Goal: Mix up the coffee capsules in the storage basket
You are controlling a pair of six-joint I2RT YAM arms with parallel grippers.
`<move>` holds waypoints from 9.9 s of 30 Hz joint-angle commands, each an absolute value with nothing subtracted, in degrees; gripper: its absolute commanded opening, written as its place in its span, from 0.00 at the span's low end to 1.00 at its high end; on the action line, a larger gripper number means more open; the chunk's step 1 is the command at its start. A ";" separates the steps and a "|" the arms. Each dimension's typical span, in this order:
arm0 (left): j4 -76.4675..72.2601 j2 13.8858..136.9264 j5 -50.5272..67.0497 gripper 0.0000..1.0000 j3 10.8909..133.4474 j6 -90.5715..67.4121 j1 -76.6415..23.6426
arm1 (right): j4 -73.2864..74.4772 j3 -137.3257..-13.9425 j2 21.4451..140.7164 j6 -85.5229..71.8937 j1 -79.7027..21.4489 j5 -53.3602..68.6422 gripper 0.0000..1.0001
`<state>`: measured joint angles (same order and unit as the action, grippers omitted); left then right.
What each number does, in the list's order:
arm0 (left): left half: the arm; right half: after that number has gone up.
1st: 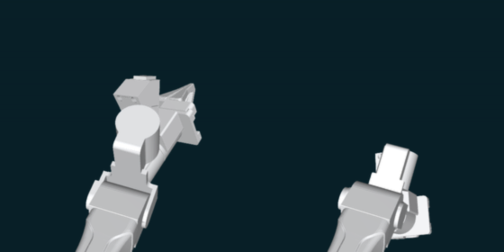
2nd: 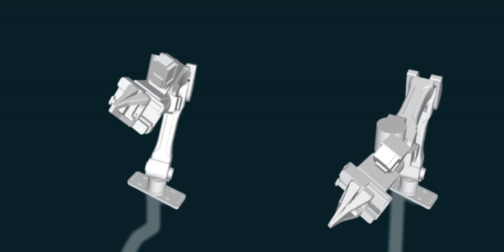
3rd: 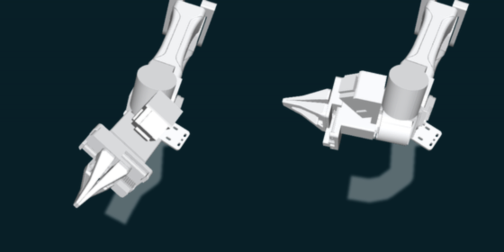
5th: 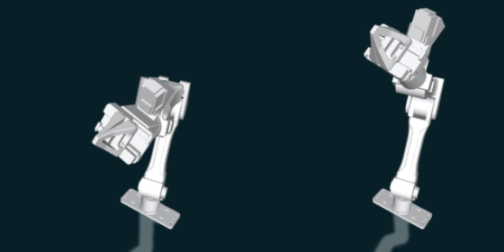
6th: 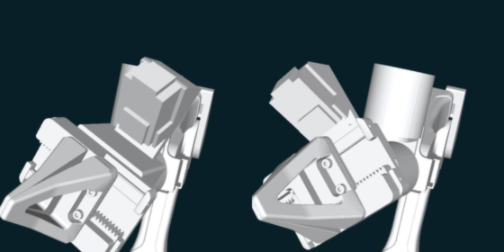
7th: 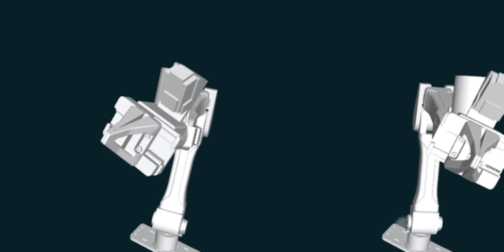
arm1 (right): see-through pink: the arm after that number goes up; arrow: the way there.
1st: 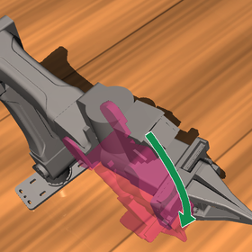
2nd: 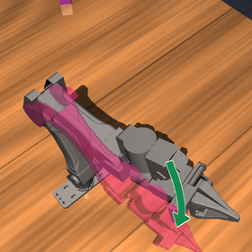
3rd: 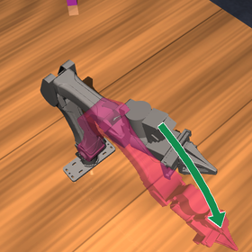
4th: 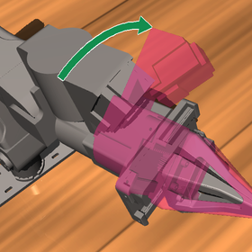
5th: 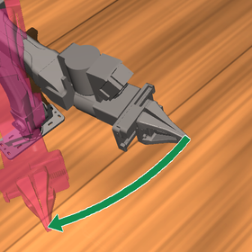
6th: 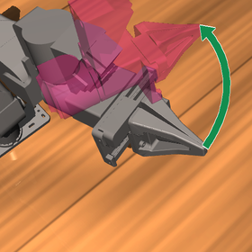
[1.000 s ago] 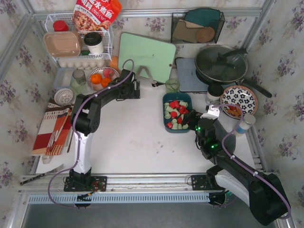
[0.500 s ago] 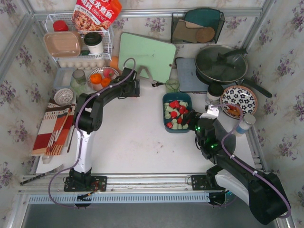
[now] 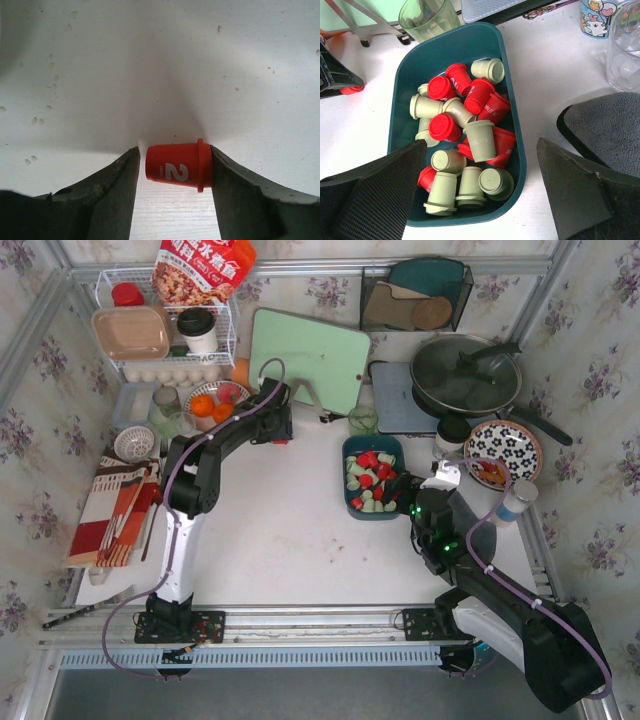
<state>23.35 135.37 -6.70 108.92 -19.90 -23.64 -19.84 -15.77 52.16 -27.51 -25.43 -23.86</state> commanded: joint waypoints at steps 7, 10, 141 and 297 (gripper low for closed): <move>30.84 136.93 -6.42 0.56 110.11 -21.27 -23.64 | -22.29 -16.35 52.48 -27.43 -25.47 -23.50 1.00; 30.80 137.19 -5.54 0.45 110.04 -21.13 -23.64 | -22.27 -16.35 52.48 -27.45 -25.41 -23.50 1.00; 22.00 27.85 -57.74 0.99 25.66 -29.22 -45.79 | -104.16 -0.18 89.22 16.33 -23.02 -32.77 1.00; -42.90 85.96 -4.39 1.00 24.43 2.21 -1.67 | -73.87 -12.61 88.40 -0.18 -3.25 -4.85 1.00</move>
